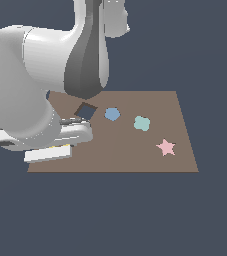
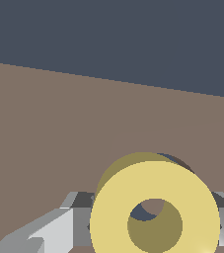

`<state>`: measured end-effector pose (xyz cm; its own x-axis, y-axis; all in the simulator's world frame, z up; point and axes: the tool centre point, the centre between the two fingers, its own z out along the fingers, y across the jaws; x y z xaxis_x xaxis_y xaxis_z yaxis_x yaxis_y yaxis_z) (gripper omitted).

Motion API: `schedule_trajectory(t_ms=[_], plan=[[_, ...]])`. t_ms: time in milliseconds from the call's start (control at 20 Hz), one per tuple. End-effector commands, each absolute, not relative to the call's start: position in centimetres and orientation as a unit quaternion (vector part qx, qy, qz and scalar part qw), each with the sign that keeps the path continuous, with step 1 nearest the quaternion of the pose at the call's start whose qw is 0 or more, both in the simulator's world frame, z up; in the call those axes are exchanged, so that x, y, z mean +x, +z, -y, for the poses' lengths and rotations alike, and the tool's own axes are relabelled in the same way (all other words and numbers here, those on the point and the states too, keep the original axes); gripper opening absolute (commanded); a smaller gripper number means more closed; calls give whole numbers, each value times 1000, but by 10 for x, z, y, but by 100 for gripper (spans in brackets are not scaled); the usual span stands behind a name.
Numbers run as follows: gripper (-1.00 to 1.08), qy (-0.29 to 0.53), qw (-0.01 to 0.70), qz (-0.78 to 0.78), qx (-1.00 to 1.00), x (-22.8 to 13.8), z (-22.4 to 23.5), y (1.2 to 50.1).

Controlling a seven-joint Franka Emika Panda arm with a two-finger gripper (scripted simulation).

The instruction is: Insert a designated object into the corresponding slot on a board.

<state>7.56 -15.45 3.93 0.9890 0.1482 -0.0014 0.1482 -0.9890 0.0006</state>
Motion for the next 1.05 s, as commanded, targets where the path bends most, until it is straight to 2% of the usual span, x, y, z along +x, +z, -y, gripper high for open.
schedule_trajectory(t_ms=[0, 500, 550, 1000], plan=[[-100, 0, 0, -71, 997, 74, 164, 40], [-100, -1, 0, -70, 998, 74, 166, 31], [100, -1, 0, -70, 998, 74, 166, 31], [100, -1, 0, -70, 998, 74, 166, 31]])
